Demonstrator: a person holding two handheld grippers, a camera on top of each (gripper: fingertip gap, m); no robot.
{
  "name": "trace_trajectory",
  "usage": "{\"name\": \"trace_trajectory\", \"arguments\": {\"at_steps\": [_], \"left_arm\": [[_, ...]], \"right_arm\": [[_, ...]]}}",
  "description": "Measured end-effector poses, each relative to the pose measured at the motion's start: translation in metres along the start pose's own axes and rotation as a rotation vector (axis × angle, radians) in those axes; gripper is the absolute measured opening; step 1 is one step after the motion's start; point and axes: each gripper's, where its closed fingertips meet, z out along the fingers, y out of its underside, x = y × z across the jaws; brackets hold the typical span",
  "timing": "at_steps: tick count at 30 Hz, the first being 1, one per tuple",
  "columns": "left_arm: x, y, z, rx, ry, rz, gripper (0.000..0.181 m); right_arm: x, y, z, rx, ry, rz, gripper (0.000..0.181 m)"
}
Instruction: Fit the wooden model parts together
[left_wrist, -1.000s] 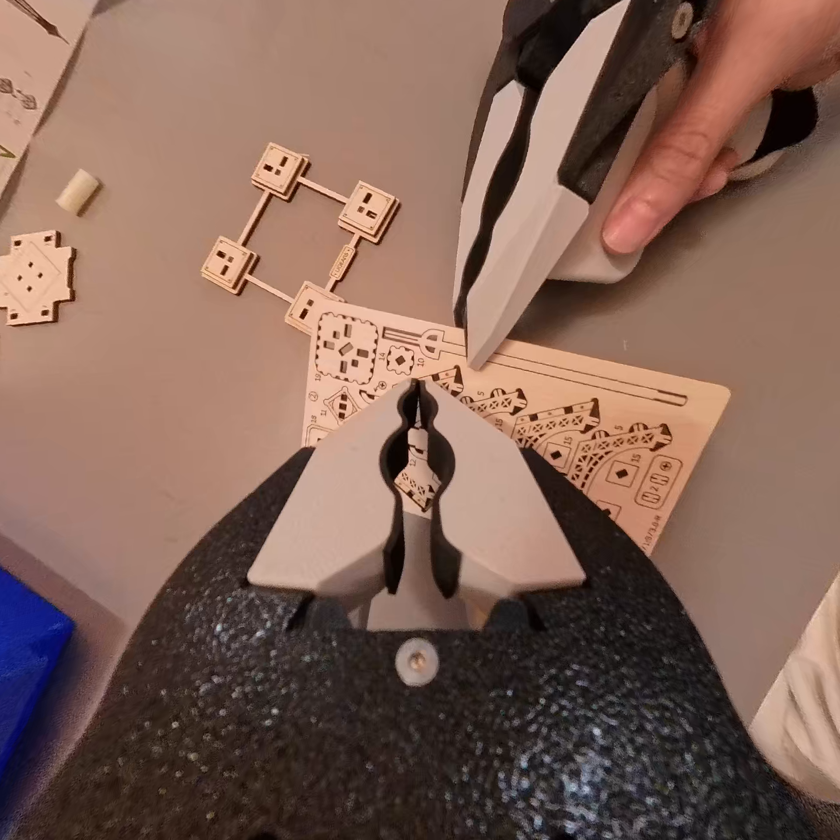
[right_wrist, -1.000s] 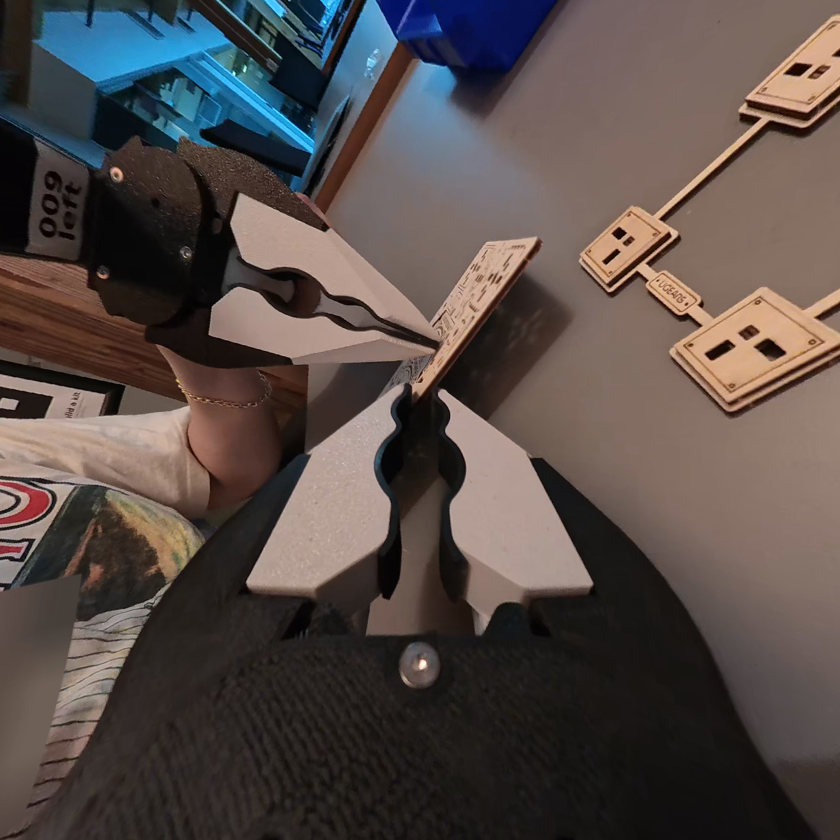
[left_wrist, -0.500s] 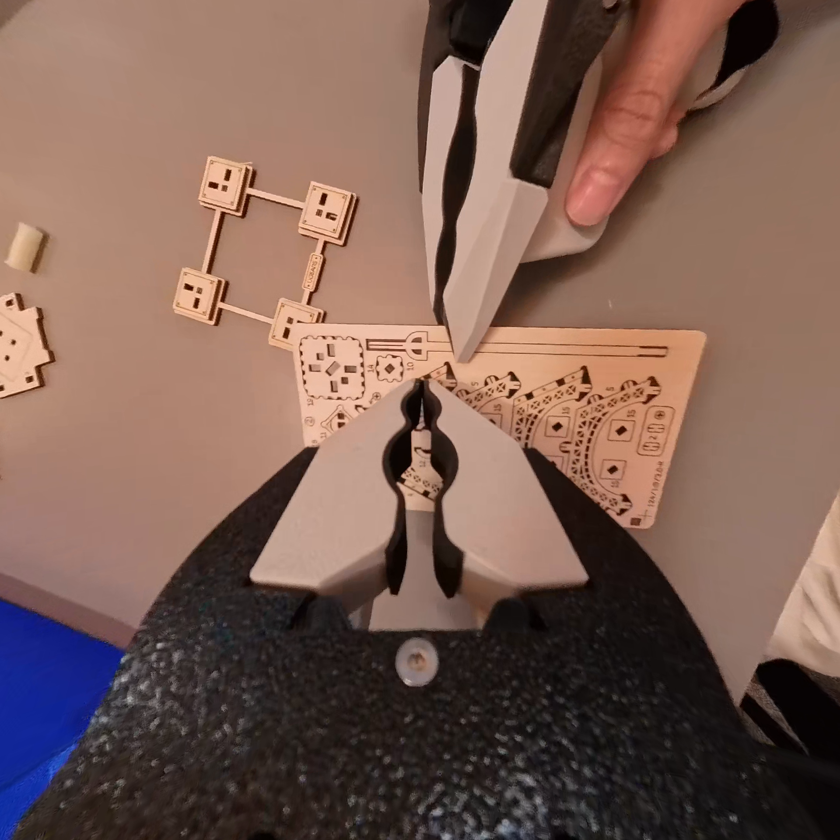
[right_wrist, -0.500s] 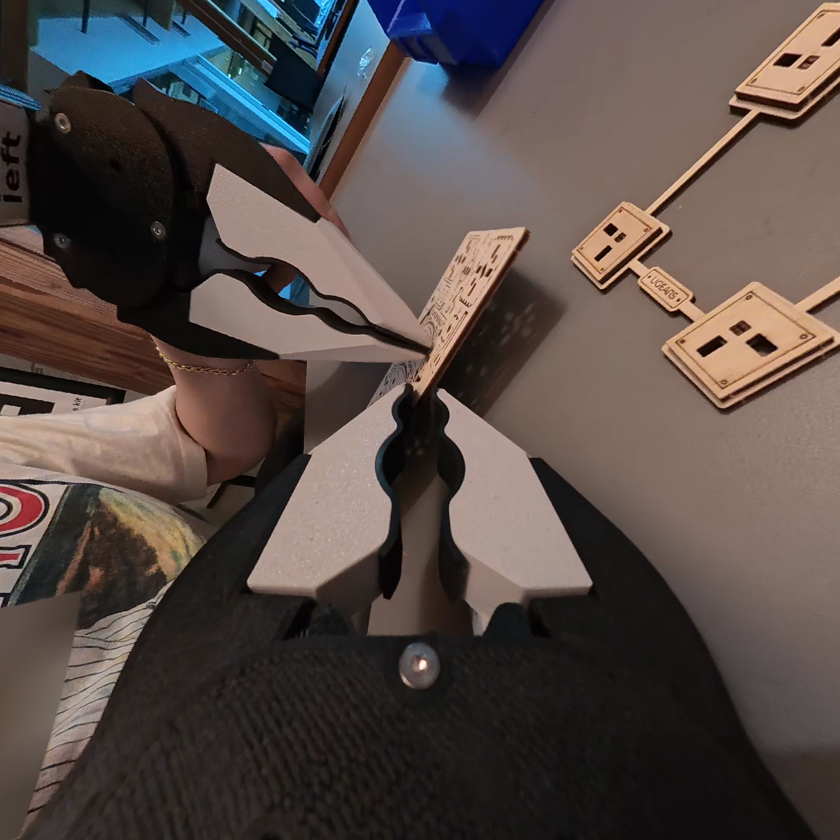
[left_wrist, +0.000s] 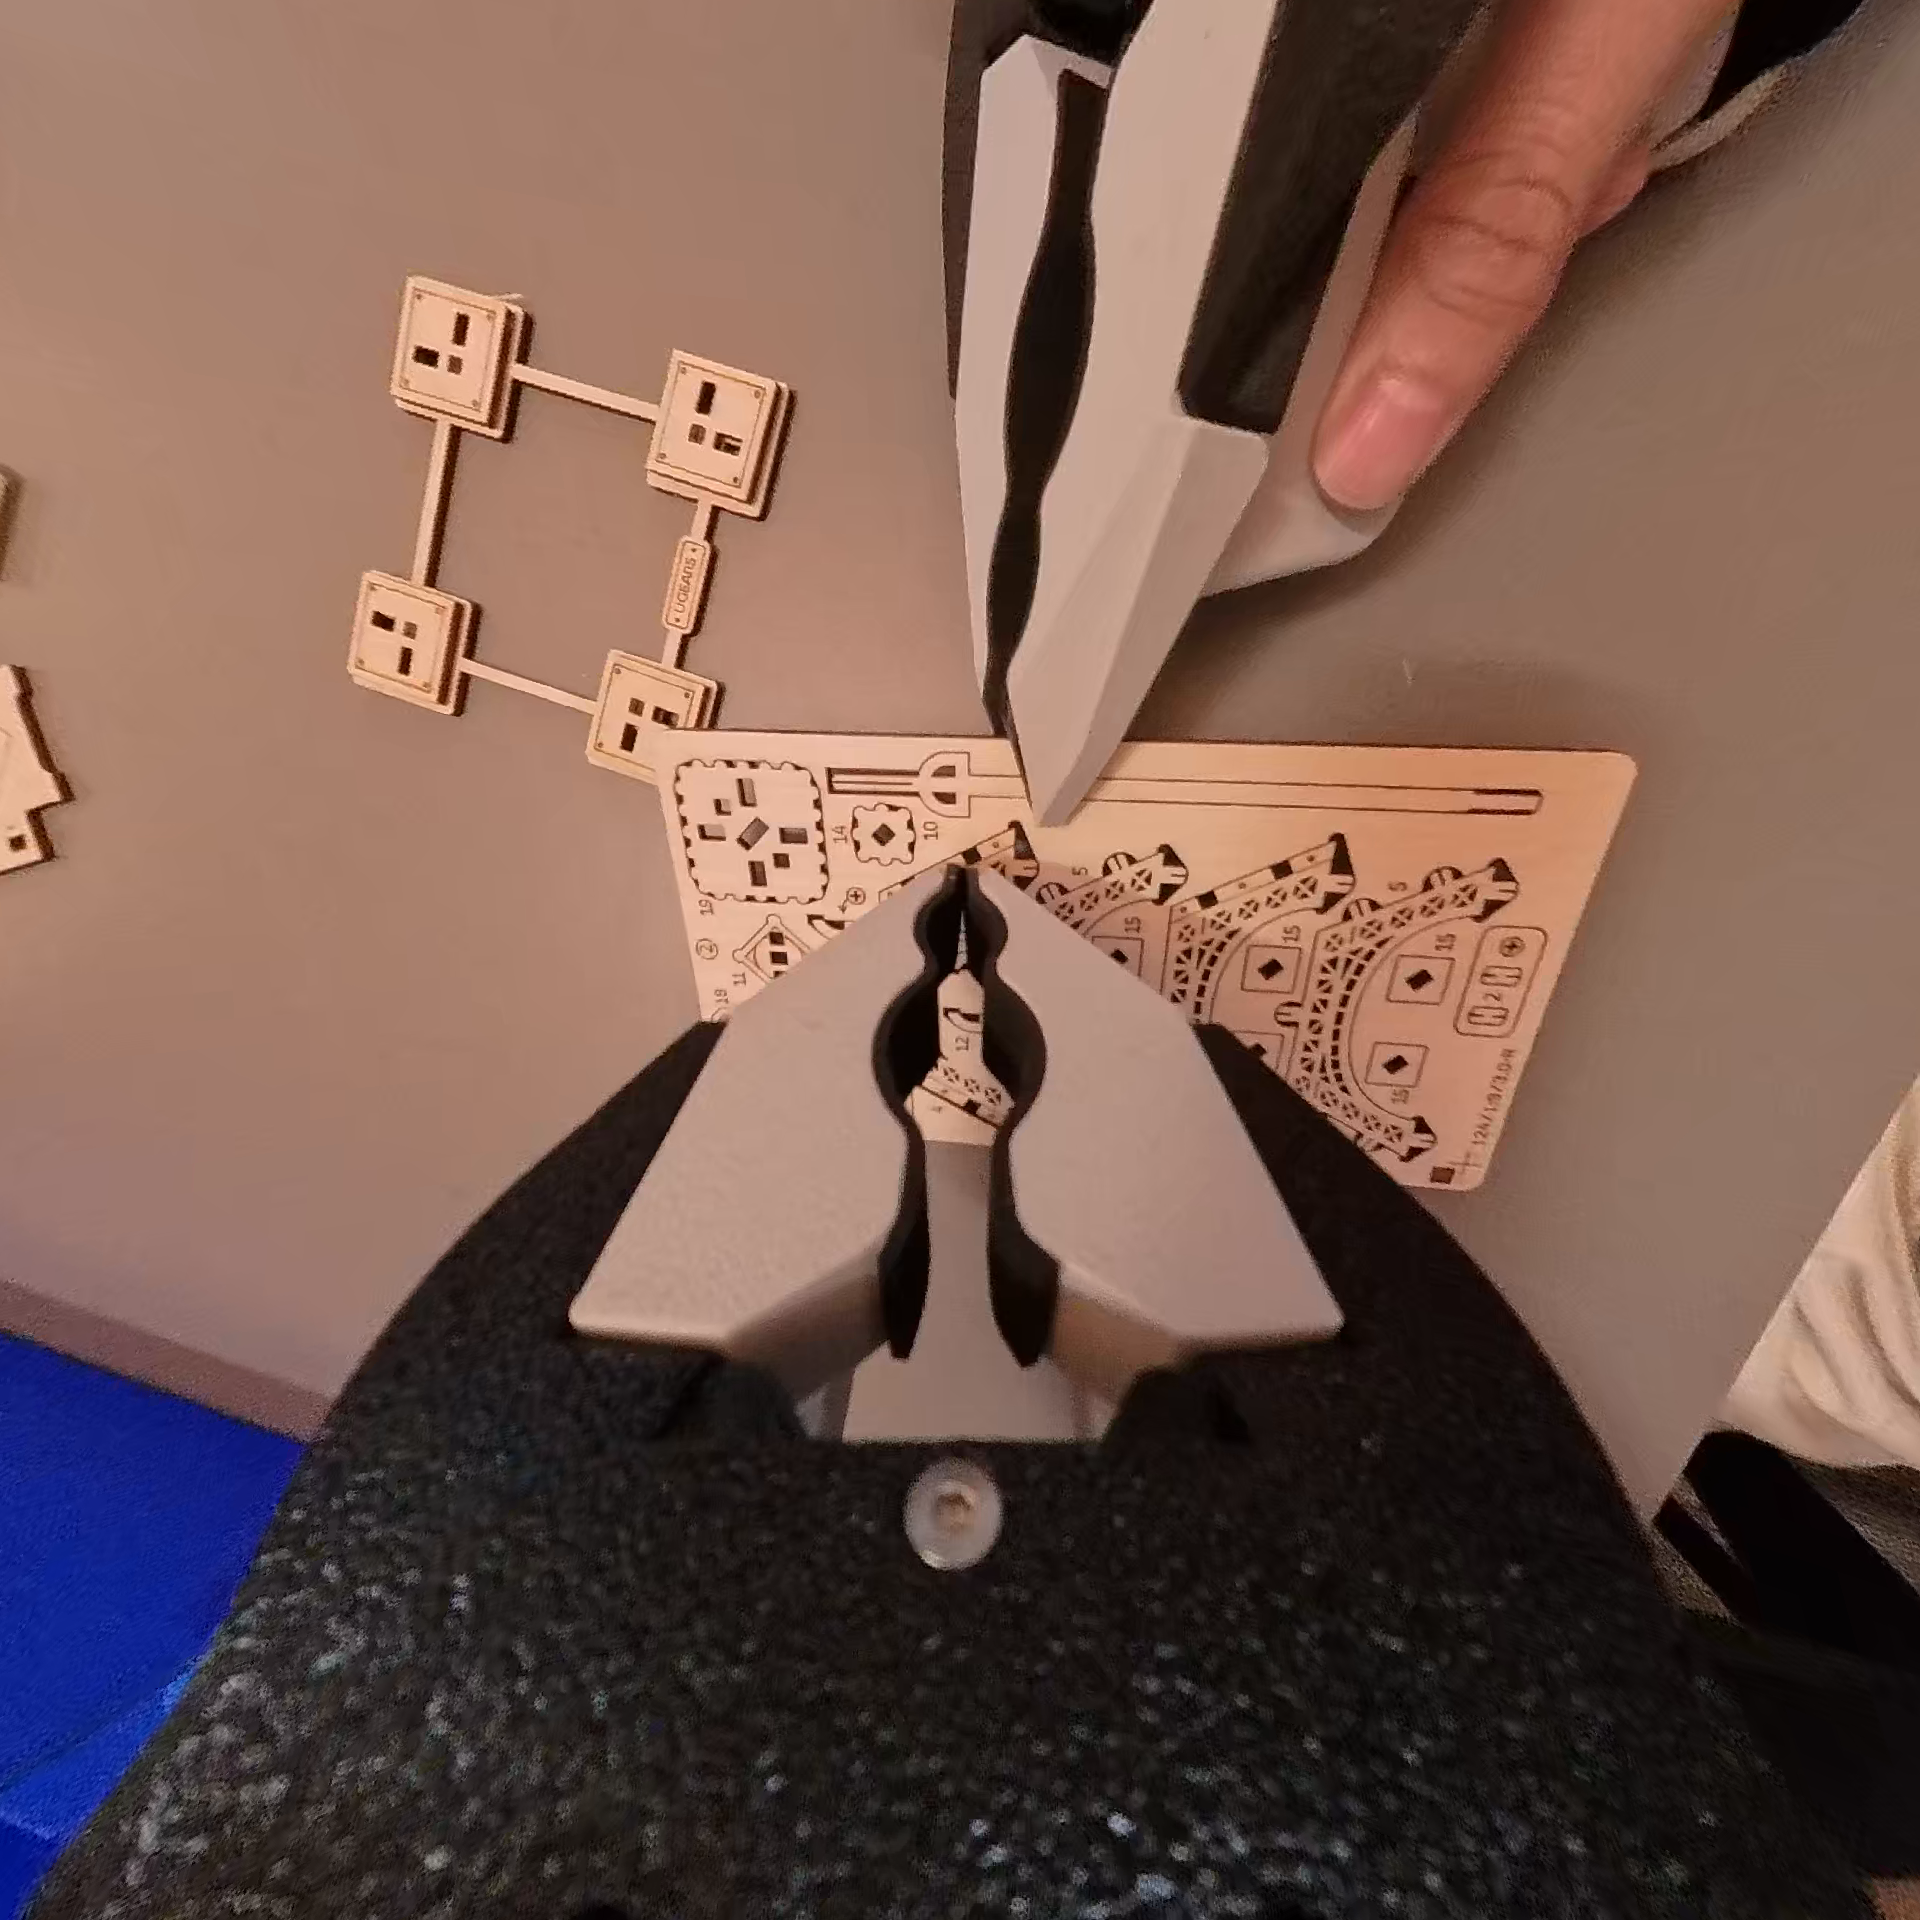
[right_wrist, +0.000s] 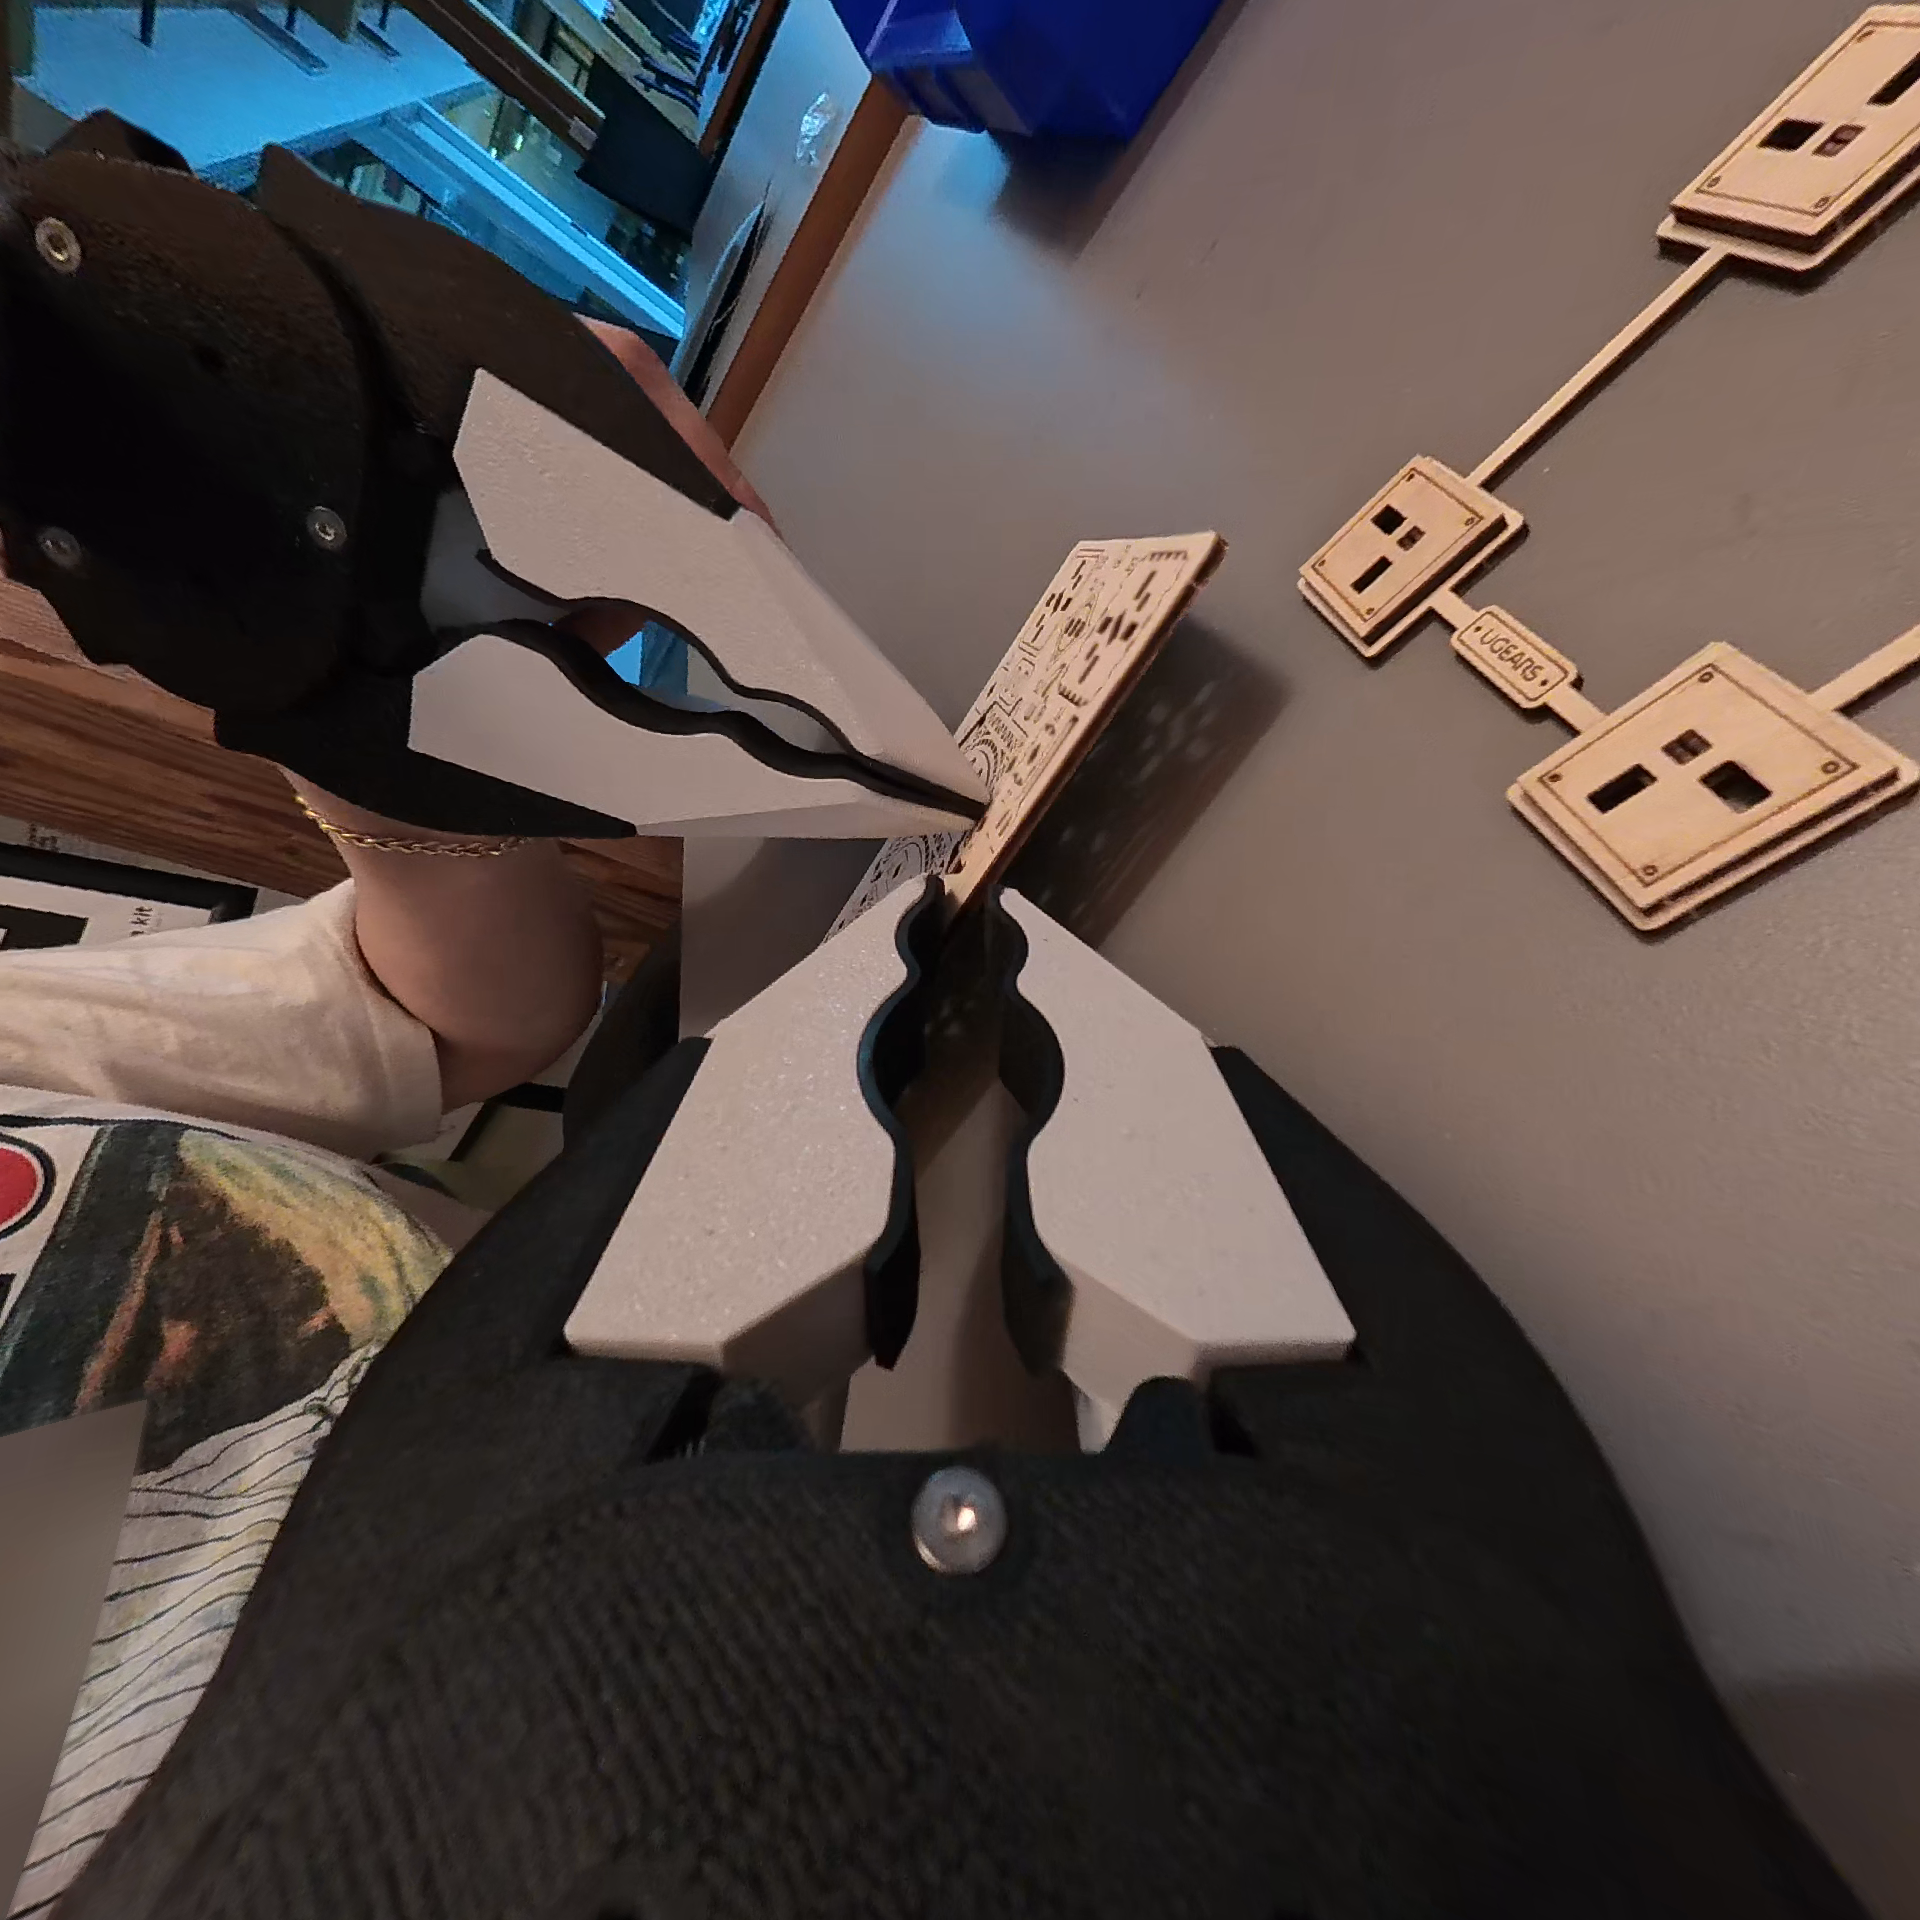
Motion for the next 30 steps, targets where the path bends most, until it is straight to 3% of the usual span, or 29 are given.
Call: {"name": "trace_trajectory", "arguments": {"at_steps": [16, 30], "left_arm": [[0.0014, 0.0018, 0.0031, -0.114, -0.012, 0.065, 0.0], [0.0, 0.0041, -0.0007, -0.038, -0.013, 0.01, 0.0]], "right_arm": [[0.0031, 0.0012, 0.001, -0.011, 0.014, 0.017, 0.005], [0.0012, -0.0009, 0.0001, 0.005, -0.004, 0.018, 0.005]]}}
